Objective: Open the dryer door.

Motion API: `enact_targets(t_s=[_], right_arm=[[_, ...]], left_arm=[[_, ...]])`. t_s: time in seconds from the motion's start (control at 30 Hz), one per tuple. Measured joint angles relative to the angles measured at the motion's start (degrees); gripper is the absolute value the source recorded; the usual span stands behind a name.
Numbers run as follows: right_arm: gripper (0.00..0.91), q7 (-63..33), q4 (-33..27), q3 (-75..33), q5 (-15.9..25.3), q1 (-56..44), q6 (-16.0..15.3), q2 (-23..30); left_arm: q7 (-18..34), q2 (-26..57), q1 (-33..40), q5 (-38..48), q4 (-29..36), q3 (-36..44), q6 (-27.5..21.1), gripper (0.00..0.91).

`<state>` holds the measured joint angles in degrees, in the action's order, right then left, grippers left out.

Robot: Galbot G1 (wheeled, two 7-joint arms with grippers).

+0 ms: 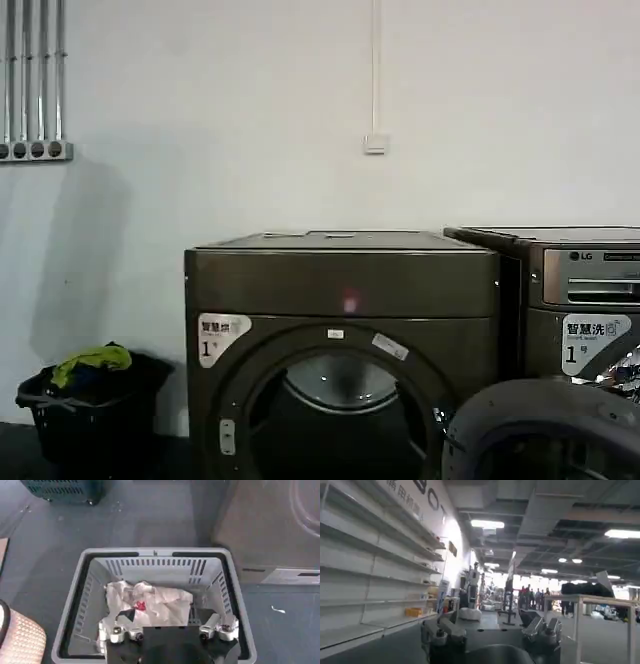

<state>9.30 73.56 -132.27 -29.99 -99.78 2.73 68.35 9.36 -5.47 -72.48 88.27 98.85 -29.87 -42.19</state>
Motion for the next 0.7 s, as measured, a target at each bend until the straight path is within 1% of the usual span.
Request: enact_targets(t_s=[0.4, 0.6, 0.7], right_arm=[[0.907, -0.32, -0.59, -0.18, 0.13, -0.17, -0.47, -0.03], [0.907, -0.45, -0.39, -0.19, 0.12, -0.01, -0.87, -0.09], [0.907, -0.45, -0.36, -0.19, 0.12, 0.02, -0.87, -0.11]], left_arm=[[-1.51, 0.05, -0.02, -1.3, 0.53, -0.09, 0.0, 0.907], [-1.22, 0.13, -0.03, -1.66, 0.7, -0.22, 0.0, 0.907], [-0.01, -0.06, -0.01, -1.25, 0.69, -0.24, 0.0, 0.907]])
